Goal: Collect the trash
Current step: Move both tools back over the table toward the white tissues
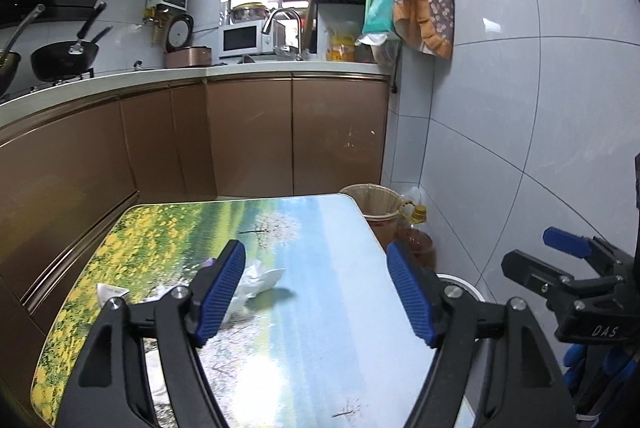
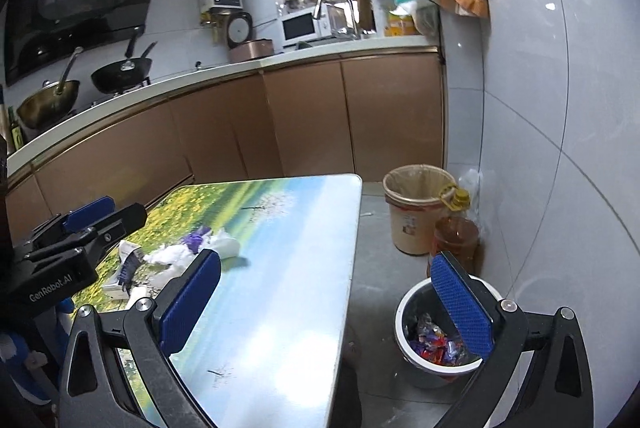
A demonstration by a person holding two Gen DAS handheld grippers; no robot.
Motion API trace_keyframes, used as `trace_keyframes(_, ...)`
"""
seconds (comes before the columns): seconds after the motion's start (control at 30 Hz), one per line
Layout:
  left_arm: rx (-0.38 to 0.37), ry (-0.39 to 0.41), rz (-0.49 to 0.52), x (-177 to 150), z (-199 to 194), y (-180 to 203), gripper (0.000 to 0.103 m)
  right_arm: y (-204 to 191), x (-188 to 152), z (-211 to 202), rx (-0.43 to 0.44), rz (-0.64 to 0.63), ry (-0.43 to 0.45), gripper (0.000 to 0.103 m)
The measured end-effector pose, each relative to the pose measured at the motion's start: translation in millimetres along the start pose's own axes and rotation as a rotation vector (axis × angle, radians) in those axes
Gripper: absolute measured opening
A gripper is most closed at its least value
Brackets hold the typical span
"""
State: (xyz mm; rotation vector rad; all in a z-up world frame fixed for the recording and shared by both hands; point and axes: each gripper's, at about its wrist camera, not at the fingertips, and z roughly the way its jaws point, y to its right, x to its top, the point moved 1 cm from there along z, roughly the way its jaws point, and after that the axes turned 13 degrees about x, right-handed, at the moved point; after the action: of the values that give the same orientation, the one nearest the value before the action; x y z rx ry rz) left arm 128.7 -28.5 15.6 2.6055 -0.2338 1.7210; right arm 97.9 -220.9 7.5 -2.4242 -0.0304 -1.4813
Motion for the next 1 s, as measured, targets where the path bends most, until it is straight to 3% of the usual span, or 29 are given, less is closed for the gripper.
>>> trace_keyframes(0.33,0.011,0.01,-0.026,-11,-19,-32,0.075,-39,6,-5,0.0,-0.062,-0.027,0.103)
trace_keyframes(0.67,0.018,-0.036,-0.091,-33,-11,-81,0.075,-66,24,-2,-0.027,-0.13,-0.01,0.103)
trace_keyframes(1.0,0.136,-0.123,-0.186,-73,3,-172,0.075,-77,20,27,0.007,-0.153,-0.07,0.103)
